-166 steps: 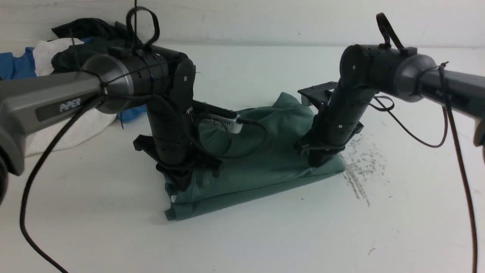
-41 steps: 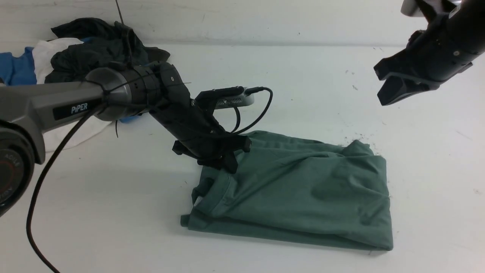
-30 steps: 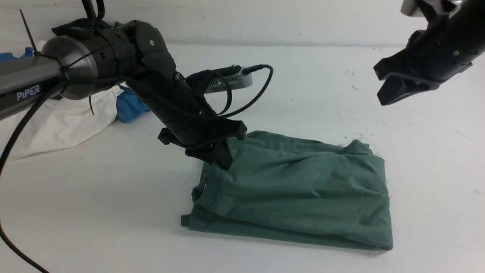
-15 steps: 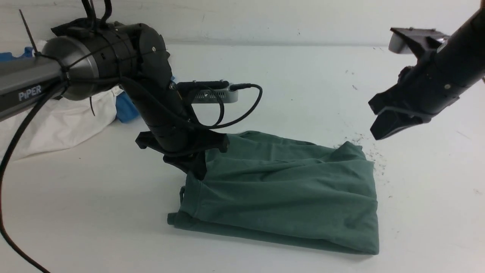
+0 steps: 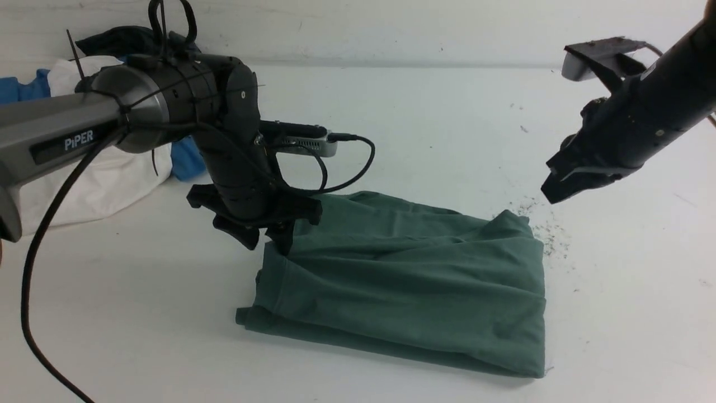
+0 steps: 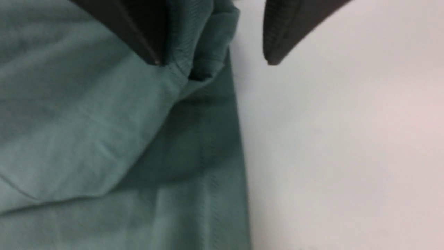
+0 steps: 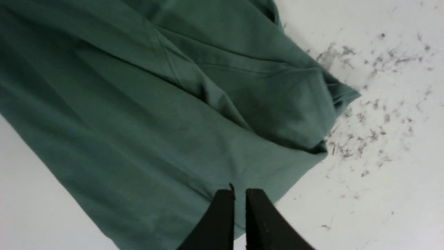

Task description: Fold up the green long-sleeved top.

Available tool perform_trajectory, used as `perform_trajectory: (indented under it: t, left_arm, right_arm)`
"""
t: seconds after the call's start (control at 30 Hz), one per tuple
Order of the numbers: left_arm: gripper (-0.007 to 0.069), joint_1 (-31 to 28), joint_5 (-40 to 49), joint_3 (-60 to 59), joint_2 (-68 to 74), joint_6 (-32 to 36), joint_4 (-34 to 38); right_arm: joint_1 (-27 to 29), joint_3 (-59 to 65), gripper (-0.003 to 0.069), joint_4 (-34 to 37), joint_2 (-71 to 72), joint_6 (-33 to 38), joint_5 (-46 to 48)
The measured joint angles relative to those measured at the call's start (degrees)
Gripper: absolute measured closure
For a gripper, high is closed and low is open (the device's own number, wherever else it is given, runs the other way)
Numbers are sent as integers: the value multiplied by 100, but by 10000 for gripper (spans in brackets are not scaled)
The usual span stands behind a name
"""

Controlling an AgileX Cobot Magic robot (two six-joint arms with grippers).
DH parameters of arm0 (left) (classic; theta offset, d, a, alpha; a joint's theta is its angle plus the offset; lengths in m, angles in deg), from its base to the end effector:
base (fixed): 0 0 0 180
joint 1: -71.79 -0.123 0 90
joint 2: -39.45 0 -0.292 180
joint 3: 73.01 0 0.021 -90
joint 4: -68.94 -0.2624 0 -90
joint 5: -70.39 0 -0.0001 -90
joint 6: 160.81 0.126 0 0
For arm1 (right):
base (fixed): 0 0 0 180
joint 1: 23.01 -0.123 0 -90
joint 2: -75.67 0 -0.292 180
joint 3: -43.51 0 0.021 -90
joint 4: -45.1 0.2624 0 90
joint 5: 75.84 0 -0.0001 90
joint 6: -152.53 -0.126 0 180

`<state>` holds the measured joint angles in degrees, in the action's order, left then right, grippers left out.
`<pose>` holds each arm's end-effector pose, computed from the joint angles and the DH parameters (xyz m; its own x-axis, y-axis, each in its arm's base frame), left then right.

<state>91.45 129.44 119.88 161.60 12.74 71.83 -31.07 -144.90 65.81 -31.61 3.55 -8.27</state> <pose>0.4083 -0.1517 0.1802 -0.9608 0.1968 -0.1954 0.2138 0.9744 -0.0700 0.3703 0.0941 0.2670 -0.7981 -0.4831 -0.3601 -0.5700 0.7991 0.1912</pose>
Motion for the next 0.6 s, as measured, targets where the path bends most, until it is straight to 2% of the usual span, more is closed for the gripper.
perform_trajectory:
  t: [0.03, 0.1, 0.2, 0.23, 0.3, 0.37, 0.47, 0.53, 0.57, 0.6]
  left_arm:
    - [255, 0, 10, 0, 0, -9, -27]
    - [237, 0, 195, 221, 0, -119, -289]
    - [250, -6, 450, 586, -17, -180, -438]
    - [253, -6, 475, 628, -18, -179, -446]
    - [270, -6, 679, 853, -44, -186, -500]
    - [277, -6, 864, 960, -44, -186, -588]
    - [303, -6, 1051, 1016, -49, -149, -601]
    - [340, 1, 1049, 1015, -71, 0, -529]
    - [379, 20, 1054, 1015, -83, 108, -445]
    - [457, 102, 1066, 965, -129, 363, -289]
  right_arm:
    - [0, 0, 569, -16, 0, 1, -8]
    - [0, 0, 487, -56, -41, 83, -60]
    - [-67, 0, 351, -93, -222, 149, -58]
    - [-67, 0, 351, -92, -222, 149, -58]
    - [-238, 0, 235, -159, -462, 189, -82]
    - [-373, 2, 177, -208, -608, 258, -192]
    - [-560, 2, 123, -278, -783, 430, -386]
    - [-630, 2, 113, -346, -852, 534, -496]
    - [-668, -4, 110, -404, -913, 584, -553]
    - [-711, -15, 107, -498, -1014, 641, -657]
